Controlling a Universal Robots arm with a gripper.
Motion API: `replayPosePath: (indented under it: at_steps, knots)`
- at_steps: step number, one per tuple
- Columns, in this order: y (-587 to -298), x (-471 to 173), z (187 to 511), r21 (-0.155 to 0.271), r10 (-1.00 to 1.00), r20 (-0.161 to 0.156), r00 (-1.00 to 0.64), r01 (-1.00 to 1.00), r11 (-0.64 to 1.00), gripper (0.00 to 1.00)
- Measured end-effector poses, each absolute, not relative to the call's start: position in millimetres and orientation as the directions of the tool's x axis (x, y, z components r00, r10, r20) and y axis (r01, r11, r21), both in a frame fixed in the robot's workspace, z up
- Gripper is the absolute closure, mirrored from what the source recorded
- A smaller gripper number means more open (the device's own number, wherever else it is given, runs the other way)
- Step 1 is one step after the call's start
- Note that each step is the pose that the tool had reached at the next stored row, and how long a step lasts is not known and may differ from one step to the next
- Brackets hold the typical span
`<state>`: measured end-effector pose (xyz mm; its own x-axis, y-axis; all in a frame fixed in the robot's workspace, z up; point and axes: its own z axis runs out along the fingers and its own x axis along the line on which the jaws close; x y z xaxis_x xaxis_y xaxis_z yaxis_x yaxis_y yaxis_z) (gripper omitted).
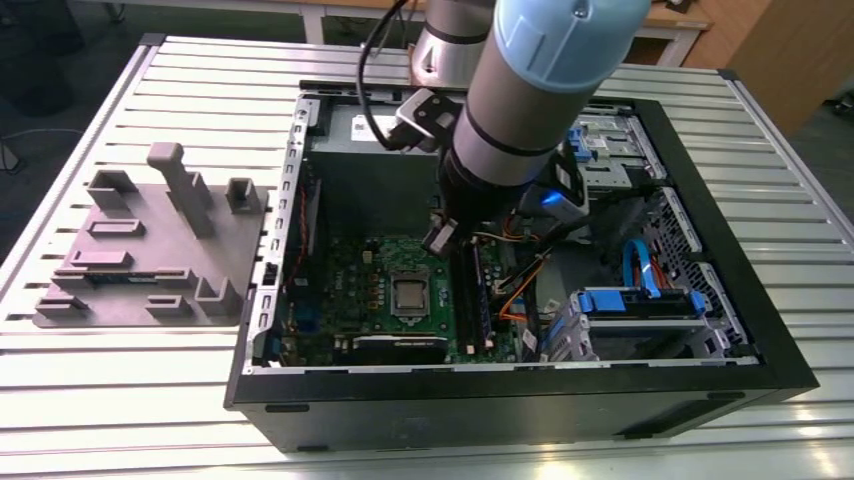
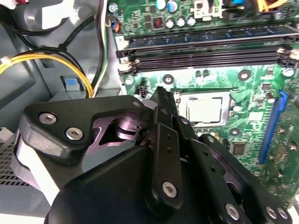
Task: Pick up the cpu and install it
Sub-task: 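Install the first cpu locking lever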
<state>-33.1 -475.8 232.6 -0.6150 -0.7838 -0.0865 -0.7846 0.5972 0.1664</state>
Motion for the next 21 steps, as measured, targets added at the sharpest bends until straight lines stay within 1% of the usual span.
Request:
replayPosePath:
  at_steps: [7, 14, 21]
  knots:
    - [-485, -33, 233, 0.166, -0.785, -0.086, -0.613, -0.786, 0.596, 0.90]
    - [-486, -33, 233, 0.166, -0.785, -0.087, -0.613, -0.786, 0.595, 0.90]
    - [-486, -33, 243, 0.164, -0.785, -0.089, -0.613, -0.787, 0.595, 0.90]
